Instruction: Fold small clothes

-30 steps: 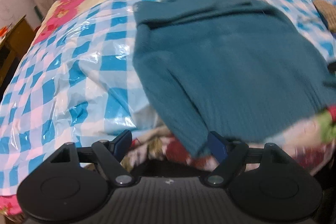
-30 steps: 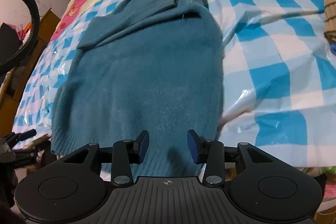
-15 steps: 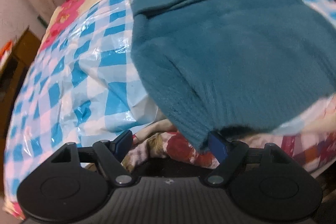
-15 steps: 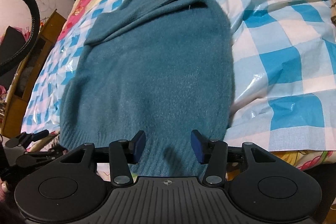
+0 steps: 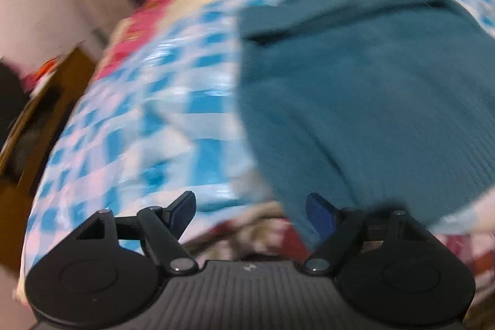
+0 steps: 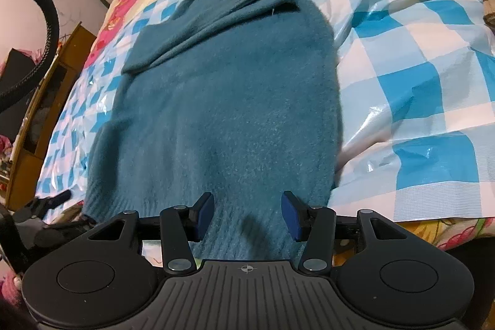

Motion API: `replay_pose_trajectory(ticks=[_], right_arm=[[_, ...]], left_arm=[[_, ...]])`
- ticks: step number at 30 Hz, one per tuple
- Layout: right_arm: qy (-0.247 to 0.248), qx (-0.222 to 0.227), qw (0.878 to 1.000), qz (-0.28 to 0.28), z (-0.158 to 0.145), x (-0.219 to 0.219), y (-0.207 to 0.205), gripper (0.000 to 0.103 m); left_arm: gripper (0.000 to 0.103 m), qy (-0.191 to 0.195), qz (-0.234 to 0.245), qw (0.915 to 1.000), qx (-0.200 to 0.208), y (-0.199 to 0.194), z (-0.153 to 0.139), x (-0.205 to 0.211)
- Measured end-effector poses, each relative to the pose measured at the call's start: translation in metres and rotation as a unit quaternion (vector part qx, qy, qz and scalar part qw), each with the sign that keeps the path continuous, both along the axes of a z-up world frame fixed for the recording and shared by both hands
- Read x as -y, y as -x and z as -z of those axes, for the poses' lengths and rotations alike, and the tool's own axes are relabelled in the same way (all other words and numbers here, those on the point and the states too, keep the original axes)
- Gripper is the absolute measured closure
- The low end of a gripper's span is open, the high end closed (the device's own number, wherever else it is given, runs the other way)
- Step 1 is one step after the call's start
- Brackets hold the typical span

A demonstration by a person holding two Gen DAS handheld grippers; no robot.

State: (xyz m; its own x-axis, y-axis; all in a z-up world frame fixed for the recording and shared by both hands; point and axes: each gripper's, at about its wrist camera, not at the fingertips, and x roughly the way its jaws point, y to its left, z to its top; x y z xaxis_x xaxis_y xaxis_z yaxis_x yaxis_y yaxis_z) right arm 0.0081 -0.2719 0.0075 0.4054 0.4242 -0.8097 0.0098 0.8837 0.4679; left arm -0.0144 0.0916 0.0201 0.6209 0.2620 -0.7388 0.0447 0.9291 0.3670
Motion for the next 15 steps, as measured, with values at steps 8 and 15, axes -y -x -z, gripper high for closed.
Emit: replay_pose_trajectory(ticks=[8, 15], right_arm=[[0.004, 0.000, 1.000, 0.001, -0.003, 0.003, 0.001, 0.055], [0.018, 0.004, 1.000, -0.015, -0.008, -0.002, 0.003, 0.050]], left_arm=[[0.020, 0.054, -0.108, 0.9920, 0.036, 0.013, -0.018, -0.052], [0.020, 0.021, 0.082, 0.9964, -0.008, 0.030, -0.003, 0.002]])
